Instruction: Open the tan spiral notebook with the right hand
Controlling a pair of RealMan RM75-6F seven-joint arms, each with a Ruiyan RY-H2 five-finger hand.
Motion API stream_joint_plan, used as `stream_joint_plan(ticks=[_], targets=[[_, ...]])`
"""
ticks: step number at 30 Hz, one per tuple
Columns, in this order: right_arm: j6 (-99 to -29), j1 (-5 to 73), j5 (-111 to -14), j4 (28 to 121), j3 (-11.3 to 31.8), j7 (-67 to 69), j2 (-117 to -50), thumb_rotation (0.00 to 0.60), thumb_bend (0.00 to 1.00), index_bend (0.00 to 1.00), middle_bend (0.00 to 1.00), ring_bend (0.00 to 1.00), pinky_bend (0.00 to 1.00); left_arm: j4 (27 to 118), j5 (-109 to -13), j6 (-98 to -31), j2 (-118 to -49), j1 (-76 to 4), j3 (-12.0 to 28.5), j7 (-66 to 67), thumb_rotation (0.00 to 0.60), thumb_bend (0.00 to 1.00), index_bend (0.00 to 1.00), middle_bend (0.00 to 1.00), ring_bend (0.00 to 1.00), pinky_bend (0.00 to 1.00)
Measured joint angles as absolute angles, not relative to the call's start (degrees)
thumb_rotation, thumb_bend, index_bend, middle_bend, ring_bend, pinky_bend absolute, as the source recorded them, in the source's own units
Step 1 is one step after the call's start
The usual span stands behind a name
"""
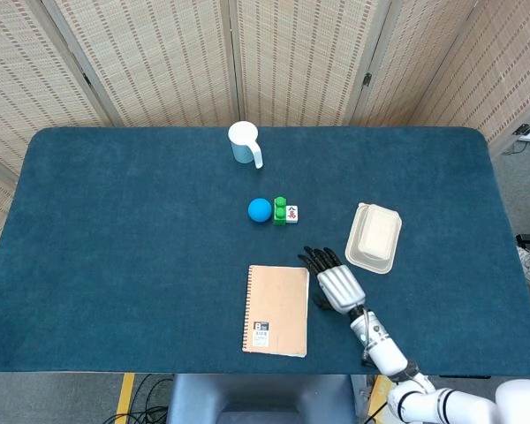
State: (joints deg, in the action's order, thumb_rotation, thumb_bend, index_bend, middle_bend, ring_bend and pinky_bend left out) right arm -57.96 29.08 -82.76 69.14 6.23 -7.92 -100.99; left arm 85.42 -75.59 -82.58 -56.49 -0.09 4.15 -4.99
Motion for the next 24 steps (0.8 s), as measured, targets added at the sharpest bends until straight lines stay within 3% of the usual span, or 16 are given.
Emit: stream_joint_plan(ticks=[24], targets=[[-57.13, 33.04, -82.49, 65.40, 6.76, -2.59, -104.21, 0.600, 0.39, 0.02, 0.00, 0.00, 0.00, 82.60, -72.93, -79.44, -56.98, -0.35, 5.06, -7.51, 0.600, 0.02, 0.10, 0.06, 0.09, 0.14]])
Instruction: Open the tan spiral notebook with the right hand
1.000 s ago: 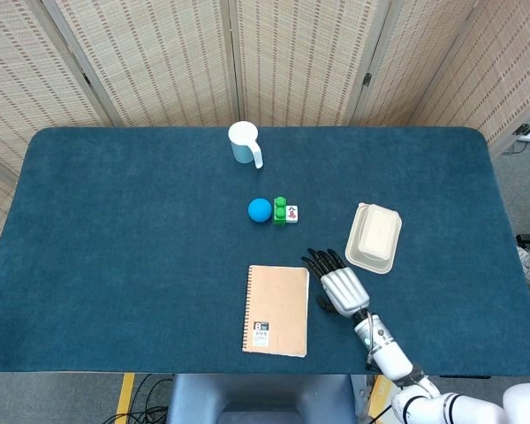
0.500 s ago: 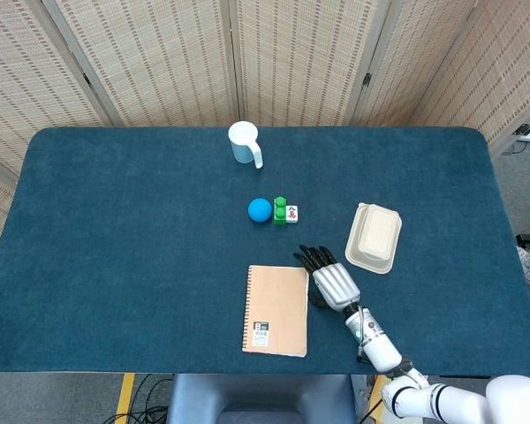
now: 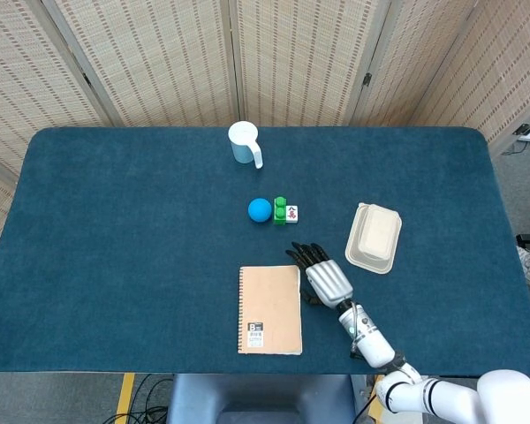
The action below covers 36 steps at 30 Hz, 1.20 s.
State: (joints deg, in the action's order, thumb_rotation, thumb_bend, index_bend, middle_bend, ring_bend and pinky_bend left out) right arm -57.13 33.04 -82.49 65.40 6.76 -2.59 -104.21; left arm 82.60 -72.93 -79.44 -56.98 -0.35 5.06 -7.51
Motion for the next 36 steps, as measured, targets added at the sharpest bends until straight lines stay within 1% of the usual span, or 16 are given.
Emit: stream_joint_plan(ticks=[6, 12, 18, 25, 27, 31, 36], targets=[[-57.51, 34.50, -83.69, 65.61, 6.90, -1.64, -105.34, 0.600, 0.39, 0.02, 0.00, 0.00, 0.00, 82.21, -72.05, -78.25, -57.00, -0.57, 5.31, -7.80, 0.600, 0.02, 0.10, 0.06, 0.09, 0.14], [-58.01, 36.94, -84.63, 67.57, 8.43, -2.37, -106.12, 0.600, 0.39, 0.02, 0.00, 0.00, 0.00, 81.16, -70.72, -76.15, -57.07, -1.17, 5.73, -8.83, 0.600, 0.02, 0.10, 0.06, 0.09, 0.14], [-55.53, 41.32, -83.81, 69.92, 11.56, -5.44, -107.49, 0.600, 0.39, 0.02, 0.00, 0.00, 0.00, 80.50, -69.69, -74.72, -56.92, -1.44, 6.13, -10.08, 0.600, 0.02, 0.10, 0.06, 0.09, 0.14], [-50.81, 48.80, -80.28, 70.79, 17.15, -11.08, -111.43, 0.600, 0.39, 0.02, 0.00, 0.00, 0.00, 79.05, -68.38, -72.98, -56.57, -1.55, 6.70, -12.79, 0.600, 0.02, 0.10, 0.06, 0.09, 0.14], [-49.48, 50.89, -78.97, 70.06, 18.64, -11.90, -112.93, 0.600, 0.39, 0.02, 0.00, 0.00, 0.00, 78.56, -68.18, -72.39, -56.49, -1.60, 6.81, -13.76, 0.600, 0.02, 0.10, 0.06, 0.09, 0.14], [-46.86, 55.77, -76.43, 65.75, 21.35, -12.58, -116.75, 0.600, 0.38, 0.02, 0.00, 0.00, 0.00, 77.30, -67.54, -71.34, -56.40, -1.62, 7.08, -15.47, 0.600, 0.02, 0.10, 0.06, 0.09, 0.14], [-45.44, 59.75, -75.25, 59.20, 22.86, -11.79, -120.48, 0.600, 0.38, 0.00, 0.00, 0.00, 0.00, 76.85, -67.36, -71.35, -56.23, -1.34, 7.31, -16.52, 0.600, 0.02, 0.10, 0.06, 0.09, 0.14]])
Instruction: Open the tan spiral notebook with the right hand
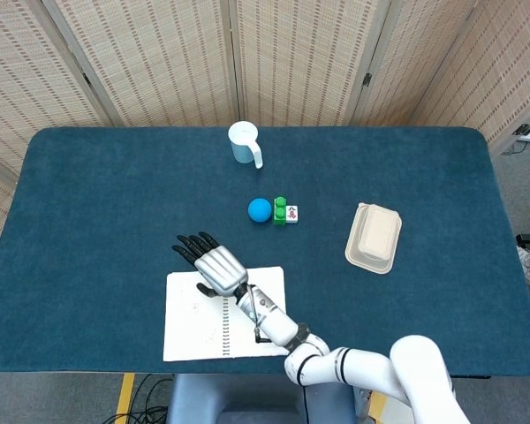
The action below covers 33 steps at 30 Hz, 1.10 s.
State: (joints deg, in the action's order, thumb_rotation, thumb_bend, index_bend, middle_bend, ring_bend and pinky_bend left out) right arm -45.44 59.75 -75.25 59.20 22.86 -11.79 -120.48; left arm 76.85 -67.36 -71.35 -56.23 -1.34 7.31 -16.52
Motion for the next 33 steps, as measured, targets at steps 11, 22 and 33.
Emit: stream_joint_plan(ticks=[11, 22, 33], targets=[[-52.73, 51.47, -73.10, 72.33, 18.90, -20.41, -109.44, 0.600, 0.36, 0.00, 0.00, 0.00, 0.00, 81.55, -72.84, -78.59, -55.80, -0.19, 6.52, -12.47, 0.600, 0.02, 0.11, 0.07, 0.09, 0.14], [-76.55, 25.92, -73.01, 100.55, 5.76, -28.50, -78.42, 0.600, 0.37, 0.00, 0.00, 0.00, 0.00, 91.67, -79.50, -81.97, -57.35, -2.10, 5.06, 1.94, 0.600, 0.02, 0.11, 0.07, 0.09, 0.14], [-91.13, 9.13, -79.05, 97.17, -3.38, -15.26, -69.98, 0.600, 0.36, 0.00, 0.00, 0.00, 0.00, 98.64, -80.97, -84.25, -61.39, -2.91, 3.55, 13.12, 0.600, 0.02, 0.11, 0.07, 0.09, 0.14]])
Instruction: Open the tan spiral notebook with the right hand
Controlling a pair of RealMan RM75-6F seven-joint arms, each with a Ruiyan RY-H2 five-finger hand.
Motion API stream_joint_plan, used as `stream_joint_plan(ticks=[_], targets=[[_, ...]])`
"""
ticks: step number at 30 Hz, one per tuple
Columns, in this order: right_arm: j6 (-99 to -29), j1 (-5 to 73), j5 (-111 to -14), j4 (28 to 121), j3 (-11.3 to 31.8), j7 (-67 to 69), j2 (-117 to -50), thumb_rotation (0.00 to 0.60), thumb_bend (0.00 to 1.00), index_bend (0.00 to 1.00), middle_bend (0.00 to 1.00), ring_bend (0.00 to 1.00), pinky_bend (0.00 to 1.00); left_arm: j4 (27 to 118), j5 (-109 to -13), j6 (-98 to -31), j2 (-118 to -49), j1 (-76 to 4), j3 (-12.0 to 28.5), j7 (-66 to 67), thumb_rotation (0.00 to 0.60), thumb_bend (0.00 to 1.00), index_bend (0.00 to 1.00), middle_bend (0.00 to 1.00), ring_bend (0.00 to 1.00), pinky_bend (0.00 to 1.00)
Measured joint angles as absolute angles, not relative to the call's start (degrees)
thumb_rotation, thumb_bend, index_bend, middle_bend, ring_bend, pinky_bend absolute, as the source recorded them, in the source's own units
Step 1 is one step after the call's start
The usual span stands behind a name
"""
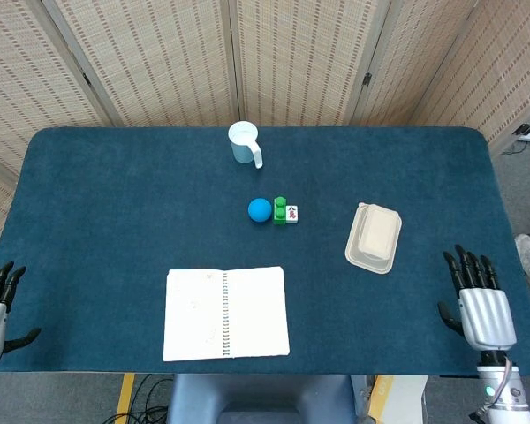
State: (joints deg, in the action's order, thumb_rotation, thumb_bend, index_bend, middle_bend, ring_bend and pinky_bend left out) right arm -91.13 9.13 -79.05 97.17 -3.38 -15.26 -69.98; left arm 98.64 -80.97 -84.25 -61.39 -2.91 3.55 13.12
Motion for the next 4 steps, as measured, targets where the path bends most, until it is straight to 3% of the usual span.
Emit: stream_joint_plan(ticks=[4], targets=[[-91.64, 7.83, -80.12, 96.36, -2.94, -10.48, -68.64, 0.600, 0.36, 0.00, 0.00, 0.00, 0.00, 98.33, -81.19, -84.09, -61.31, -2.93, 3.27, 12.66, 0.600, 0.02, 0.11, 0.07, 0.09, 0.14]])
